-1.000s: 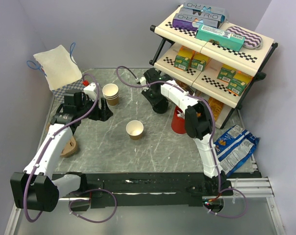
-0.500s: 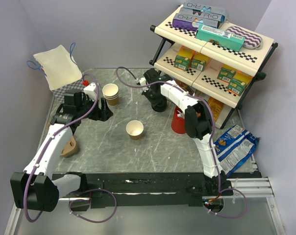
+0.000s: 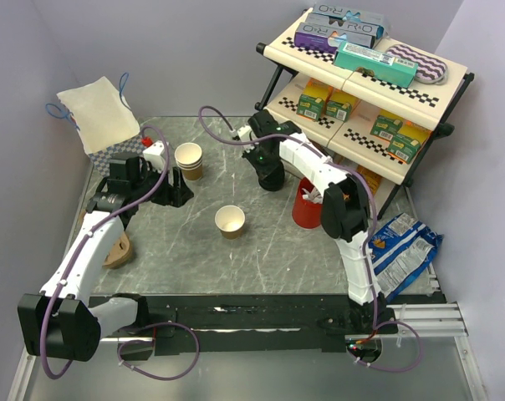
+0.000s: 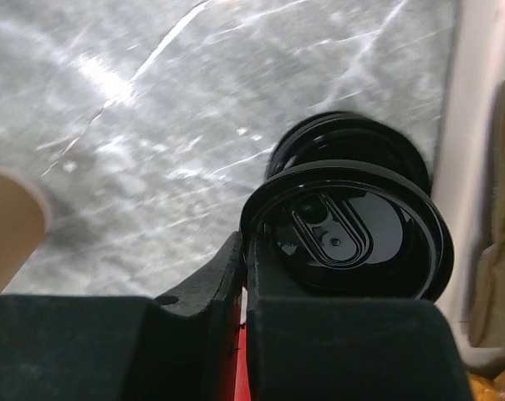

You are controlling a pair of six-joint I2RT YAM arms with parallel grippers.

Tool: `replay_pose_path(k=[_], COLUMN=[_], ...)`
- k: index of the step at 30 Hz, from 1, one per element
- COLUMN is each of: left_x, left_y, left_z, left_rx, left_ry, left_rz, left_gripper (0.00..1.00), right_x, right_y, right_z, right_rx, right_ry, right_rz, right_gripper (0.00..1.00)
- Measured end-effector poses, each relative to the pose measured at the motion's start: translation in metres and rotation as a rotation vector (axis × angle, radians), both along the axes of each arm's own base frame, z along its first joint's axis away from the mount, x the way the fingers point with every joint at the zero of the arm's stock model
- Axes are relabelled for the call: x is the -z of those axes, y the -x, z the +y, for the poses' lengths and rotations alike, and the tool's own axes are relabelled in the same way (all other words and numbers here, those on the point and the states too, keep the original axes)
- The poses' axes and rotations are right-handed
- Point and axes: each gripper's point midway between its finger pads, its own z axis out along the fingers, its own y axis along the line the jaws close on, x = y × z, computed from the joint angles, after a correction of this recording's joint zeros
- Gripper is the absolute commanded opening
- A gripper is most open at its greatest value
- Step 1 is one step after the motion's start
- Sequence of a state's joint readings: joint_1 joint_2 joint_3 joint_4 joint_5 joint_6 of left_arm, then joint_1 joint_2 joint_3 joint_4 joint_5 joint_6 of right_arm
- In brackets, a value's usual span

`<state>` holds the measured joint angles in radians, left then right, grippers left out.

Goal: Pack the takeout coffee

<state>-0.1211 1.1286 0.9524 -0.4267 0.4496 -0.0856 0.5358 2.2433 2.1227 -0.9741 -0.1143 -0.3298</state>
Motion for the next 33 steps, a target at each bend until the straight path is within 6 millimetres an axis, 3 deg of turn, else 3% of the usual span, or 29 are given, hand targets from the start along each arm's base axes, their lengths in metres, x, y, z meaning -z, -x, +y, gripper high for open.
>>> replay_pose_path(k=[4, 6, 14, 17, 20, 23, 33], left_x=[-0.003, -0.012, -0.068, -0.080, -0.087, -0.092, -0.087], left_y=[0.003, 0.007, 0.041, 0.050, 0.058, 0.062, 0.057], left_z=[-0.003, -0.006, -0.041, -0.066, -0.088, -0.104, -0.136], left_rx=[0.053, 0.106, 0.424, 0.560, 0.667, 0.743, 0.865], left_ry=[-0.014, -0.024, -0.146, -0.222, -0.289, -0.361, -0.538], left_rz=[-0.032, -0.092, -0.508, -0.666, -0.800, -0.936, -1.134], left_gripper=[0.81, 0.81, 0.81, 0.82, 0.83, 0.84, 0.83], right_x=[-0.012, -0.028, -0.146, -0.175, -0.183, -0.176, -0.169], right_y=[0.017, 0.031, 0.104, 0.129, 0.148, 0.162, 0.171], right_z=[0.006, 0.014, 0.037, 0.038, 0.039, 0.039, 0.041], right_rx=[-0.039, -0.076, -0.336, -0.438, -0.501, -0.529, -0.560], right_ry=[-0.054, -0.122, -0.449, -0.529, -0.573, -0.588, -0.611], right_rz=[0.051, 0.083, 0.053, 0.046, 0.093, 0.172, 0.248], right_gripper=[0.00, 0.00, 0.03, 0.03, 0.03, 0.03, 0.04])
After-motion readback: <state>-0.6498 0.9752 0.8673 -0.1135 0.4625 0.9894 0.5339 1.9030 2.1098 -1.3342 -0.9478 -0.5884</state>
